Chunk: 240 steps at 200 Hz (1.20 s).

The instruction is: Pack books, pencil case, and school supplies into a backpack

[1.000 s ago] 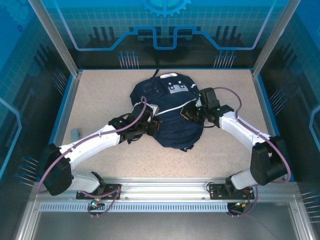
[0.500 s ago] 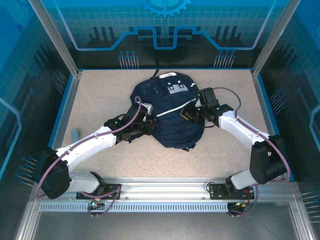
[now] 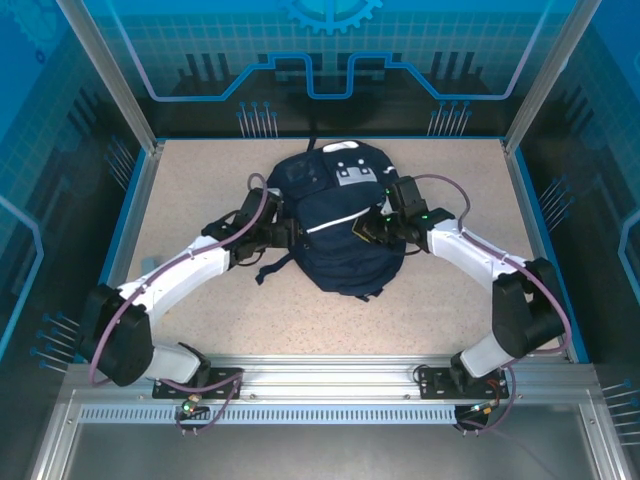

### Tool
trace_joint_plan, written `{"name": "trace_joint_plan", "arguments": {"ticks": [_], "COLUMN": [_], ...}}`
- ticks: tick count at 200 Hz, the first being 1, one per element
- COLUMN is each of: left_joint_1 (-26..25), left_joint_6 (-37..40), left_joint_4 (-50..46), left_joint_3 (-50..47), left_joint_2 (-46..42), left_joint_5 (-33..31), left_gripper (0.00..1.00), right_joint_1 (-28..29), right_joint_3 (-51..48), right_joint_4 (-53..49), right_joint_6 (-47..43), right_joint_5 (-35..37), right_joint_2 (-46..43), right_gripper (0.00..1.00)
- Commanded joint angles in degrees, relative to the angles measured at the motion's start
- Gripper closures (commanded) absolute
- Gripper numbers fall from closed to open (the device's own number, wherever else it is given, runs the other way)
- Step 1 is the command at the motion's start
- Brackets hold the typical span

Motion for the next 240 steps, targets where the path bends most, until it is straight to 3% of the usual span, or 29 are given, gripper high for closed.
{"name": "trace_joint_plan", "arguments": {"ticks": [1,36,53,74,98,153,240], "left_joint_1": [2.64,11.64,16.77,23.20,28.58,36.12,49.18], "left_joint_6": [-3.51,-9.62,-11.81,-14.43,-18.46,-17.91,-15.37], "left_joint_4": [-4.30,-8.49,-10.60,-13.66,-14.27,-14.10,-8.16], "left_joint_3": [-2.40,-7.15,-8.75,-10.40,-13.87,-19.17,-17.21], "left_joint_2": [-6.66,-13.53,-15.29,-16.01,-17.18,-19.17,-15.10], "left_joint_5": [-5.45,-7.89,-7.80,-8.89,-9.79,-13.76,-10.81], "left_gripper": [0.21,0.07,0.03,0.01,0.01,0.01,0.01], "right_joint_1": [3.00,6.81,7.83,8.10,8.12,7.15,7.31], "right_joint_3": [4.46,12.48,15.63,16.96,16.94,14.96,16.85], "right_joint_4": [0.56,0.40,-0.88,-3.30,-7.48,-13.07,-13.73], "right_joint_6": [-2.63,-4.83,-6.12,-7.92,-11.49,-16.22,-15.41], "right_joint_5": [-3.73,-7.29,-8.35,-7.90,-5.35,-0.99,-3.30], "right_joint_2": [4.09,11.72,13.68,13.07,9.84,3.71,4.82], "right_gripper": [0.88,0.80,0.64,0.37,0.24,0.17,0.14]}}
